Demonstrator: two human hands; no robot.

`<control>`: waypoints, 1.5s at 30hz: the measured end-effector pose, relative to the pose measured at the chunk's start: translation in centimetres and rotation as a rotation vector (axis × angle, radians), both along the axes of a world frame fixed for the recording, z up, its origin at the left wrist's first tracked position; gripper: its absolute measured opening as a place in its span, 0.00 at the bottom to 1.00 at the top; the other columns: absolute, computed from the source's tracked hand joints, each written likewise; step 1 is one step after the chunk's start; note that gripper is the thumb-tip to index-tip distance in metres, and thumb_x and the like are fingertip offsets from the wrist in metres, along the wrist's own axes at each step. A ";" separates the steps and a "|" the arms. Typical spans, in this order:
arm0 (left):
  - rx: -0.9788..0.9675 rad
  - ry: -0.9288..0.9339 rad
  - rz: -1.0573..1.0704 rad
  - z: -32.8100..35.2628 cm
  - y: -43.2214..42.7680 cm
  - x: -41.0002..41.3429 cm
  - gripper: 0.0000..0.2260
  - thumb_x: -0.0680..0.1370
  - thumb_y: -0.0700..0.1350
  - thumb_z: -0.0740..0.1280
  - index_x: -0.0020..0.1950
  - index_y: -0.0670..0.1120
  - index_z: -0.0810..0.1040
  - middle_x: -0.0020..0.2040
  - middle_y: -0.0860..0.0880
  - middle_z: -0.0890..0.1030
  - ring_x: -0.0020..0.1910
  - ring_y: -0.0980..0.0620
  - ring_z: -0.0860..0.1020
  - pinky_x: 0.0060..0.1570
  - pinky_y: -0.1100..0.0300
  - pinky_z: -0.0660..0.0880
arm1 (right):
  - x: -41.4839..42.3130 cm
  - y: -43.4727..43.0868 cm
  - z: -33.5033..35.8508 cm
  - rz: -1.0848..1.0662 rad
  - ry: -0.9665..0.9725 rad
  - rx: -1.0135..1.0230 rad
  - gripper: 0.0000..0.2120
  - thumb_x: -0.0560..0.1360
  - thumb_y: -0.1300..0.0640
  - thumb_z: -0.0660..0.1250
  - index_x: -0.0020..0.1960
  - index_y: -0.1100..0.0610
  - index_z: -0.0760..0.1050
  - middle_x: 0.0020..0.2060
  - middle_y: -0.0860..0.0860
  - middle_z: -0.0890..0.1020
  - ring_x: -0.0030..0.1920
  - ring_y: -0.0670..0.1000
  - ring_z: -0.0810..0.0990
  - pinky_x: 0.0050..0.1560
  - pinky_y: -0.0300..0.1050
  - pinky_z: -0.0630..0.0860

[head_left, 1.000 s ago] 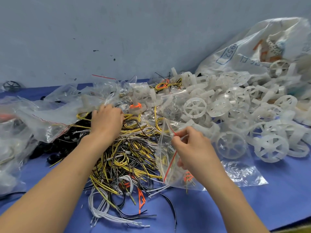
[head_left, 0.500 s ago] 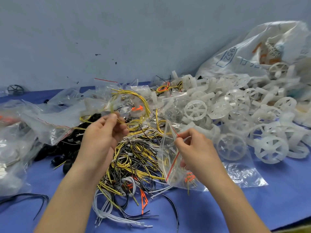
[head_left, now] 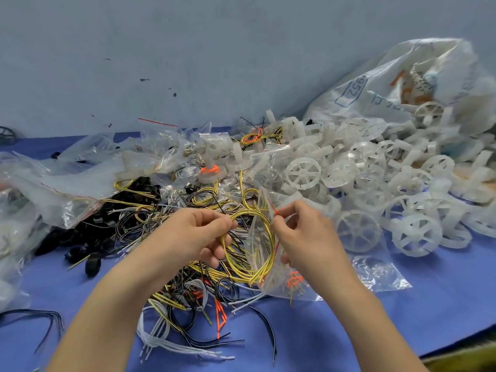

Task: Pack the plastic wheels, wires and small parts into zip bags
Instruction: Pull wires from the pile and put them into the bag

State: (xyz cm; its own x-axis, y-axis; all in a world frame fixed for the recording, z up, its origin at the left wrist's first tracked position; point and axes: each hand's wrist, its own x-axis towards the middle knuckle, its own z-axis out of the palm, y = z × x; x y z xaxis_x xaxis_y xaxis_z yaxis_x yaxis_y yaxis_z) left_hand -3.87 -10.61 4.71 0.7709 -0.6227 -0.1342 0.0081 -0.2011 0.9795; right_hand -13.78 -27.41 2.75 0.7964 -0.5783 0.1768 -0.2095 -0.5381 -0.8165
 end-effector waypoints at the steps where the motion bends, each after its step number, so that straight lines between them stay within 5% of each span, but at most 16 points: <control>1: 0.005 -0.037 0.011 -0.1 -0.3 -0.1 0.07 0.79 0.43 0.67 0.50 0.40 0.82 0.34 0.48 0.80 0.27 0.54 0.77 0.26 0.64 0.75 | 0.0 0.1 0.0 -0.005 0.002 -0.019 0.04 0.77 0.51 0.63 0.44 0.47 0.74 0.32 0.46 0.80 0.32 0.49 0.81 0.38 0.51 0.80; 12: 0.053 -0.326 -0.080 -1.9 -4.3 -1.2 0.10 0.81 0.44 0.63 0.44 0.50 0.83 0.34 0.44 0.83 0.29 0.52 0.80 0.28 0.61 0.76 | 0.2 2.5 0.5 -0.001 0.004 -0.220 0.04 0.76 0.48 0.61 0.48 0.48 0.71 0.38 0.48 0.82 0.43 0.55 0.80 0.45 0.53 0.77; 18: 0.104 -0.172 -0.157 -2.3 -6.1 -2.1 0.21 0.78 0.32 0.60 0.29 0.47 0.78 0.23 0.56 0.73 0.24 0.60 0.69 0.25 0.68 0.66 | 0.3 3.0 0.9 0.001 0.008 -0.239 0.06 0.77 0.49 0.61 0.52 0.49 0.72 0.42 0.50 0.82 0.47 0.56 0.79 0.47 0.52 0.76; 22: -0.035 0.027 -0.161 -2.7 -7.3 -2.7 0.18 0.81 0.34 0.55 0.34 0.45 0.73 0.26 0.51 0.70 0.26 0.56 0.69 0.26 0.64 0.68 | 0.2 2.9 0.6 0.003 0.002 -0.258 0.06 0.77 0.49 0.61 0.52 0.48 0.72 0.41 0.49 0.81 0.46 0.54 0.78 0.42 0.48 0.71; 29: 0.103 -0.239 -0.200 -3.1 -7.4 -3.8 0.16 0.82 0.29 0.50 0.39 0.43 0.68 0.22 0.52 0.72 0.20 0.65 0.70 0.24 0.73 0.66 | 0.1 2.6 0.1 0.015 0.014 -0.272 0.04 0.77 0.47 0.60 0.51 0.45 0.70 0.42 0.48 0.80 0.43 0.54 0.75 0.40 0.47 0.64; 33: 0.240 -0.394 -0.217 -2.3 -7.0 -2.9 0.10 0.79 0.29 0.59 0.53 0.38 0.77 0.44 0.54 0.75 0.33 0.66 0.68 0.37 0.73 0.69 | 0.0 2.2 0.0 0.008 -0.006 -0.248 0.04 0.76 0.48 0.61 0.50 0.45 0.71 0.40 0.47 0.81 0.43 0.52 0.75 0.39 0.47 0.65; 35: 0.241 -0.370 -0.232 -1.9 -6.3 -2.6 0.14 0.79 0.32 0.60 0.42 0.45 0.81 0.32 0.57 0.76 0.28 0.61 0.68 0.32 0.65 0.68 | 0.0 1.9 0.0 0.008 -0.009 -0.220 0.03 0.76 0.48 0.62 0.49 0.46 0.71 0.40 0.48 0.82 0.45 0.54 0.78 0.40 0.47 0.68; 37: 0.127 -0.173 -0.186 -1.3 -5.4 -2.5 0.14 0.81 0.36 0.60 0.41 0.46 0.81 0.29 0.55 0.78 0.28 0.59 0.74 0.29 0.66 0.71 | 0.1 1.8 -0.2 0.000 -0.005 -0.213 0.03 0.76 0.48 0.61 0.47 0.46 0.70 0.40 0.48 0.82 0.45 0.54 0.79 0.40 0.47 0.68; 40: -0.014 -0.027 -0.077 -0.4 -3.4 -1.2 0.09 0.82 0.41 0.61 0.53 0.44 0.81 0.42 0.47 0.85 0.36 0.52 0.83 0.35 0.61 0.80 | 0.4 1.8 -0.5 -0.017 0.002 -0.240 0.03 0.76 0.47 0.61 0.47 0.46 0.70 0.38 0.47 0.82 0.43 0.53 0.79 0.38 0.47 0.67; 45: 0.034 -0.369 0.333 0.2 1.4 2.7 0.09 0.82 0.46 0.61 0.54 0.48 0.81 0.44 0.48 0.85 0.33 0.53 0.81 0.30 0.62 0.78 | 1.0 1.4 -0.9 -0.022 0.019 -0.233 0.03 0.77 0.48 0.60 0.45 0.46 0.70 0.35 0.45 0.80 0.39 0.49 0.77 0.31 0.44 0.66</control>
State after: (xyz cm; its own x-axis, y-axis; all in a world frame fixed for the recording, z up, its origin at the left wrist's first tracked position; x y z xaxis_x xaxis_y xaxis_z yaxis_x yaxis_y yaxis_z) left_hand -1.18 -9.19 4.88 0.9270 -0.3347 0.1693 -0.2689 -0.2784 0.9221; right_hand -12.81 -26.02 1.83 0.7885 -0.5410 0.2924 -0.2373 -0.7064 -0.6669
